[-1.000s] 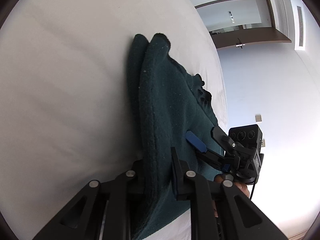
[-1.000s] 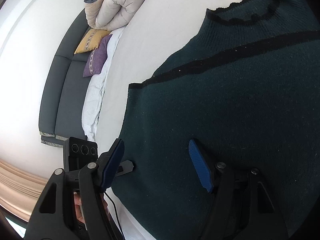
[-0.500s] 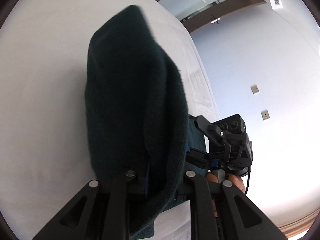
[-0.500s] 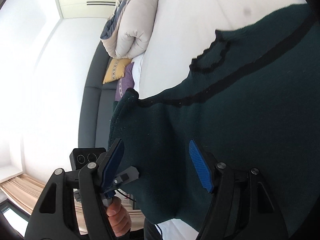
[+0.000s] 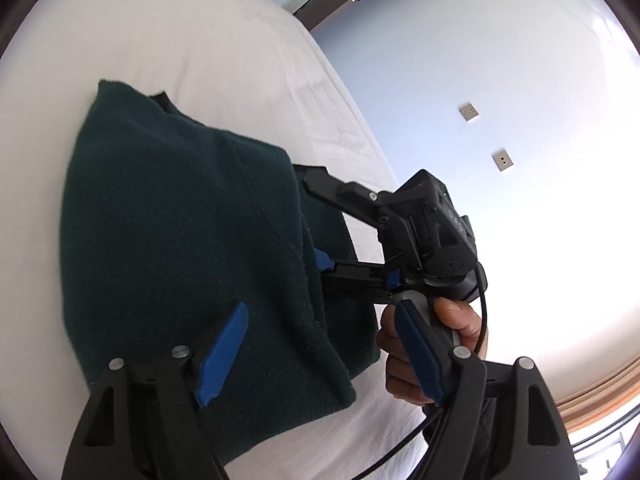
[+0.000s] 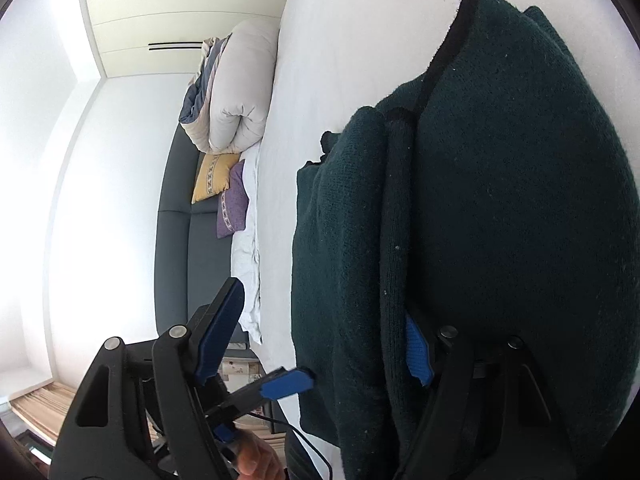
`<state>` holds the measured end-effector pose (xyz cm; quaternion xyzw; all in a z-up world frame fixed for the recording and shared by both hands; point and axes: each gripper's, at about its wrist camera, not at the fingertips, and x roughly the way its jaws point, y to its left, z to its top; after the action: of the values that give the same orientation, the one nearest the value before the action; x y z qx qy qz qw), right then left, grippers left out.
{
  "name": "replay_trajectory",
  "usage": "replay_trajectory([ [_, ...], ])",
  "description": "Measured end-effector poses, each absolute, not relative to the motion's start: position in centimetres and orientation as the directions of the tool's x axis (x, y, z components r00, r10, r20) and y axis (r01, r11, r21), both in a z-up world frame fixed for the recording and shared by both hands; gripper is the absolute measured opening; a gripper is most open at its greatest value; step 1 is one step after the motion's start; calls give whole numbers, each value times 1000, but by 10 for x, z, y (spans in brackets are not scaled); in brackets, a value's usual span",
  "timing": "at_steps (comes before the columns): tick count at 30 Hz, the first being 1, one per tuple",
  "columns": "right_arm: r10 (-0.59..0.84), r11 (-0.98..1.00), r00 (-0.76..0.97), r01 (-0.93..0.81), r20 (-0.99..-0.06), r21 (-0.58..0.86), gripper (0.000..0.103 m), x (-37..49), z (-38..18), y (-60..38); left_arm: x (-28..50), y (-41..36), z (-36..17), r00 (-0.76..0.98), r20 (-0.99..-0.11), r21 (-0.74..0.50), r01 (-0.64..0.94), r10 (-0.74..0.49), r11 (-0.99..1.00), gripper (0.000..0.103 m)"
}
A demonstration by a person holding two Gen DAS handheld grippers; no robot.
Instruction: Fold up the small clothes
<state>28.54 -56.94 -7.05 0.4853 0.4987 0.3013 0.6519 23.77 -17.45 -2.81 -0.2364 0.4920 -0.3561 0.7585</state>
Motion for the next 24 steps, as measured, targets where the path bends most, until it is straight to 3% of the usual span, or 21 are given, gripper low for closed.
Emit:
replay_trajectory([
  [7,805,550,247,31,-540,834,70,271,-49,-541,229,-119,-39,323,-592,-696,256,-738,670,78],
  [9,761,622,232,5,-606,783,60,265,-45,-526,230,-110,-49,325,-589,-708,233,-740,666,78],
  [11,697,701,221,-8,-682,713,23,263,-46,-515,230,-111,-53,328,-586,-714,222,-741,664,78],
  [13,641,754,226,-11,-733,656,14,261,-46,-508,230,-114,-53,328,-582,-719,220,-744,659,78],
  [24,591,779,364,-23,-720,627,12,243,-12,-552,235,-154,-37,304,-592,-689,288,-746,665,78],
])
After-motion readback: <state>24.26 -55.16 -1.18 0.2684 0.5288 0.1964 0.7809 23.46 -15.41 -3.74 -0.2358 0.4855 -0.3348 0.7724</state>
